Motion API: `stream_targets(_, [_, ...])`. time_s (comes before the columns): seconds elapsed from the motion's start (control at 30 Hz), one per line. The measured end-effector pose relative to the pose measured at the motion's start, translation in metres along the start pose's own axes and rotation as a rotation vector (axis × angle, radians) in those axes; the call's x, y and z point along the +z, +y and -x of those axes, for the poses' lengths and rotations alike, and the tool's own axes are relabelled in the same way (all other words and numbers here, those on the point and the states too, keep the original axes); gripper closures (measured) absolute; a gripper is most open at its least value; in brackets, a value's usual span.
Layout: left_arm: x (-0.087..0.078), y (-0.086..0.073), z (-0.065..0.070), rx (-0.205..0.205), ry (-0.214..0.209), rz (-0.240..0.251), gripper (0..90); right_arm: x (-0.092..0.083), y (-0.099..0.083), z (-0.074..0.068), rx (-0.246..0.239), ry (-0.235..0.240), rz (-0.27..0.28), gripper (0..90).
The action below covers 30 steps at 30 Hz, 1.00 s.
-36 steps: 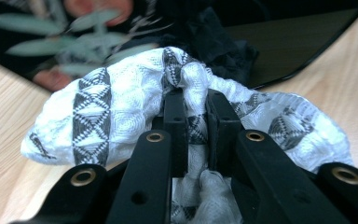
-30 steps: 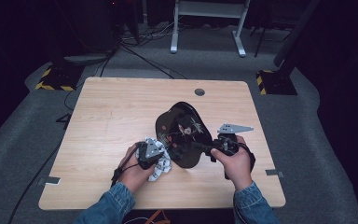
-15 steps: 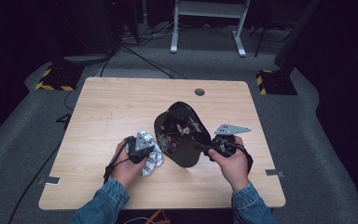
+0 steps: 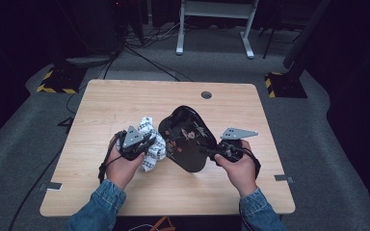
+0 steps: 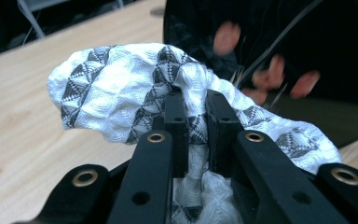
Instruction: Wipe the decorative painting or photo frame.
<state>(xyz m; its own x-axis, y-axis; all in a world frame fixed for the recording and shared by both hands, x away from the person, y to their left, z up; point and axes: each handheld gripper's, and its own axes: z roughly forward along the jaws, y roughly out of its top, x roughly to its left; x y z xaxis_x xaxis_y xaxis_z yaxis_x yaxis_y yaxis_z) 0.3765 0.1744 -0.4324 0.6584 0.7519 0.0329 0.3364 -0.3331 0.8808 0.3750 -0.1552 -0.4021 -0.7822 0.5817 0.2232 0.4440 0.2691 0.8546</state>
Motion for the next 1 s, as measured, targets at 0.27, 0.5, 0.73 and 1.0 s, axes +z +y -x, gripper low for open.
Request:
stream_targets(0.27, [-0.017, 0.03, 0.002, -0.015, -0.041, 0.104, 81.3, 0.001, 0.001, -0.002, -0.019, -0.009, -0.001, 80.9])
stream_targets(0.5, [-0.026, 0.057, 0.007, 0.016, -0.063, 0.149, 81.3, 0.001, 0.001, -0.003, -0.021, -0.011, 0.003, 80.9])
stream_targets(0.73, [-0.03, 0.075, 0.011, 0.041, -0.084, 0.166, 81.3, 0.001, 0.001, -0.004, -0.023, -0.015, 0.004, 80.8])
stream_targets(1.0, [-0.035, 0.101, 0.018, 0.078, -0.104, 0.19, 81.2, 0.001, 0.001, -0.004, -0.024, -0.017, 0.007, 80.8])
